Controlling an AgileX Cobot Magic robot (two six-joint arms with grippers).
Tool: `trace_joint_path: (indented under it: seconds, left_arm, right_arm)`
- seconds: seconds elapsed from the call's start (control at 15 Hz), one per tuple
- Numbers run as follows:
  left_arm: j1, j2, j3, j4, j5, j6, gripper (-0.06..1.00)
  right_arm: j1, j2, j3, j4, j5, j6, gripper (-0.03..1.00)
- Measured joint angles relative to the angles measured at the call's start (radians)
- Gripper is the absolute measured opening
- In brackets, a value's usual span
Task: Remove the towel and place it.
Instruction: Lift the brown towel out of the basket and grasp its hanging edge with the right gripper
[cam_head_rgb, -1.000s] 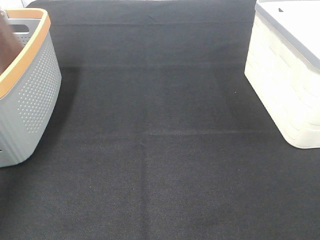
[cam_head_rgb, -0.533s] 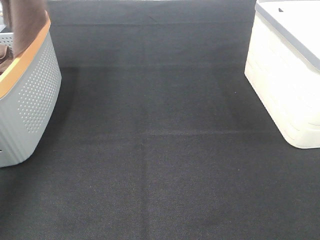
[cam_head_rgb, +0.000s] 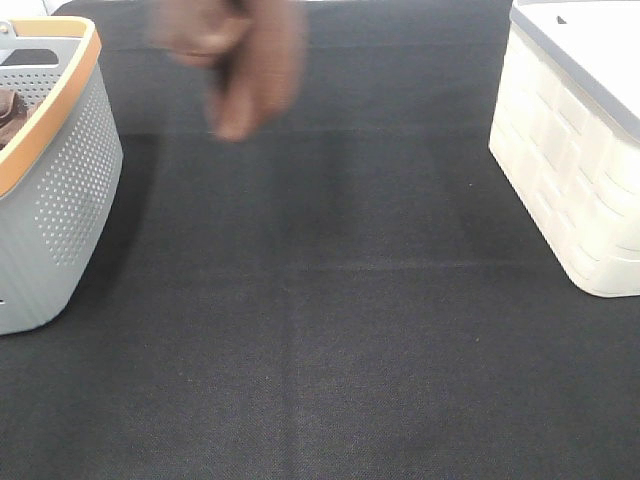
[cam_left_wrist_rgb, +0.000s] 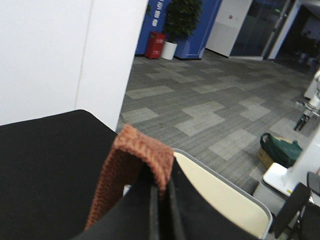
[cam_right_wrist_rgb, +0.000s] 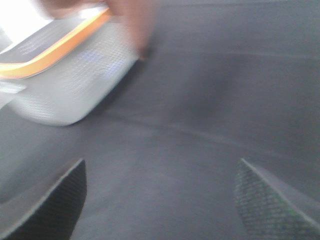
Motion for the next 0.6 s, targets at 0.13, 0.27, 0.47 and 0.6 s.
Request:
trace_joint_path:
  seconds: [0.13, 0.27, 0.47, 0.6]
  left_arm:
    - [-0.077, 0.028, -0.001, 0.032, -0.023, 0.0, 0.0]
    - [-0.146, 0.066, -0.001, 0.067, -0.035, -0.008, 0.0]
    - [-0.238, 0.118, -0.001, 0.136, -0.065, -0.015, 0.0]
    - [-0.293, 0.145, -0.001, 0.199, -0.095, -0.035, 0.0]
  right_arm:
    - [0.052, 0.168, -0.021, 0.117, -0.015, -0.207, 0.76]
    - [0.096, 0.335, -0.084, 0.156, -0.02, -0.371, 0.76]
    - [0.235, 0.543, -0.198, 0.161, -0.11, -0.504, 0.76]
    - [0.395, 0.683, -0.256, 0.14, -0.287, -0.571, 0.76]
